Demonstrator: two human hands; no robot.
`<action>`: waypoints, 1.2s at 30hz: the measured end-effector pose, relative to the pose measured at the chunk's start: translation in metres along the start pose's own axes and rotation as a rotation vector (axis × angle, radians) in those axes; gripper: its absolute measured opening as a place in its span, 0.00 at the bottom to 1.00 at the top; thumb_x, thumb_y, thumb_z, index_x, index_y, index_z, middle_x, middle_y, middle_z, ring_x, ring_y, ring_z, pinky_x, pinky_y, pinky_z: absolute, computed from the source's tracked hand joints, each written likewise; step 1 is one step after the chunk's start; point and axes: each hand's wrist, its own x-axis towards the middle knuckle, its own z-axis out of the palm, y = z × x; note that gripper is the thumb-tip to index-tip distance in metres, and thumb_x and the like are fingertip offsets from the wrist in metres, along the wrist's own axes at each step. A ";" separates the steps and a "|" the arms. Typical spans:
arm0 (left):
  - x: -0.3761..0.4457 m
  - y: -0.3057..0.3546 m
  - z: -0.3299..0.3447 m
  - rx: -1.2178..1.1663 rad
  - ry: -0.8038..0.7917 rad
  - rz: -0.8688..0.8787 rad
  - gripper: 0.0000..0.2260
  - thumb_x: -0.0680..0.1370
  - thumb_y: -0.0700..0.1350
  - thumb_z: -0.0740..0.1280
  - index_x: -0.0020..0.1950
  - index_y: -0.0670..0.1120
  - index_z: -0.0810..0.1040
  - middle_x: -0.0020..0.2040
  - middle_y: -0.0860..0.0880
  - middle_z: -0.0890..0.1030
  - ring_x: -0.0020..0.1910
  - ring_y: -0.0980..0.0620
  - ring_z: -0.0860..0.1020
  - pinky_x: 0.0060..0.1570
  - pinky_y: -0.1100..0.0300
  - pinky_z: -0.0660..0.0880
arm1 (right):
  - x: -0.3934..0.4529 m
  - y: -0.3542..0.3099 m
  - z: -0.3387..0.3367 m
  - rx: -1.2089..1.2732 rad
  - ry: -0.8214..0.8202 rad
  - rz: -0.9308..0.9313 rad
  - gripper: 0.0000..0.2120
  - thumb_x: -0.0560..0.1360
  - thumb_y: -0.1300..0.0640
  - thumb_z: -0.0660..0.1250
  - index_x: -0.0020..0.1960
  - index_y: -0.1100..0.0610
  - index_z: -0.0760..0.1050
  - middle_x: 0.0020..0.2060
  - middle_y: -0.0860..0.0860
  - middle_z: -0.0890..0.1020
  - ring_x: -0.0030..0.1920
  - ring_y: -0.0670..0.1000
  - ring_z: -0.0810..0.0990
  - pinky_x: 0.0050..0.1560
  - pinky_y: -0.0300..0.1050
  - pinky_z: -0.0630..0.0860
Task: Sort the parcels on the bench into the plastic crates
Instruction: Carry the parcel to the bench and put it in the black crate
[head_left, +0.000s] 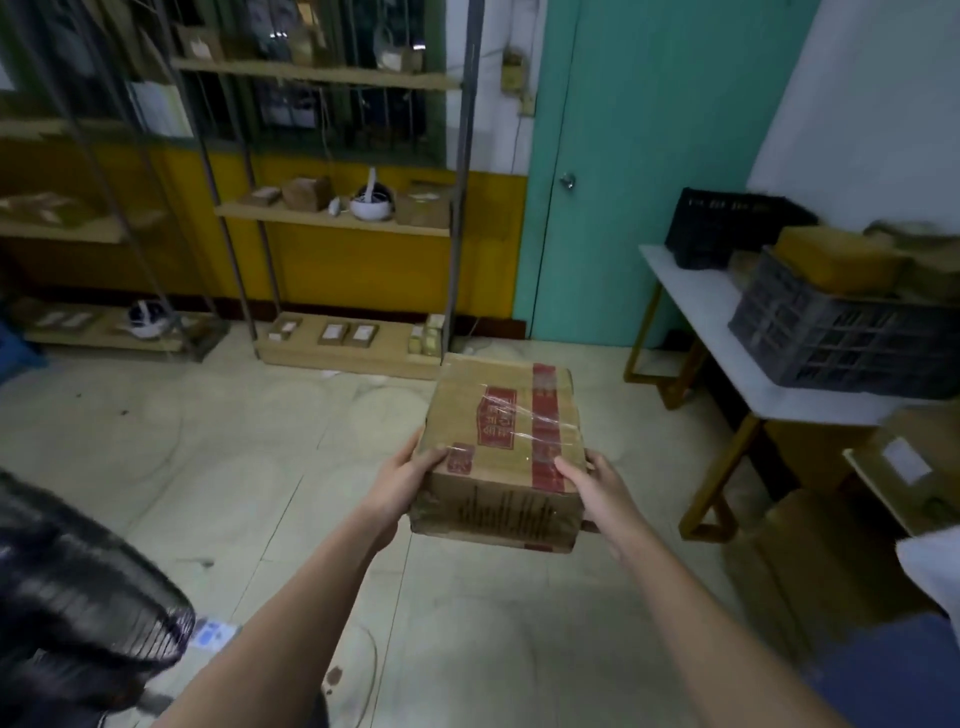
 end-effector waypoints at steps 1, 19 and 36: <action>0.025 0.008 -0.005 0.011 -0.011 -0.004 0.17 0.81 0.52 0.63 0.71 0.61 0.71 0.59 0.51 0.82 0.54 0.51 0.80 0.42 0.57 0.76 | 0.020 -0.011 0.004 -0.001 0.010 0.006 0.21 0.78 0.44 0.67 0.67 0.49 0.69 0.56 0.48 0.82 0.51 0.47 0.82 0.46 0.46 0.77; 0.385 0.137 0.069 0.116 -0.168 0.078 0.24 0.78 0.56 0.67 0.74 0.59 0.67 0.61 0.55 0.80 0.56 0.56 0.80 0.49 0.58 0.76 | 0.332 -0.129 -0.075 0.053 0.131 -0.109 0.20 0.79 0.44 0.66 0.69 0.49 0.69 0.57 0.45 0.81 0.53 0.43 0.81 0.41 0.37 0.74; 0.699 0.248 0.223 0.161 -0.202 0.067 0.30 0.77 0.58 0.69 0.77 0.60 0.63 0.59 0.58 0.79 0.56 0.54 0.80 0.53 0.51 0.77 | 0.642 -0.228 -0.230 0.038 0.136 -0.099 0.18 0.79 0.45 0.66 0.66 0.44 0.66 0.54 0.46 0.81 0.52 0.44 0.80 0.46 0.43 0.76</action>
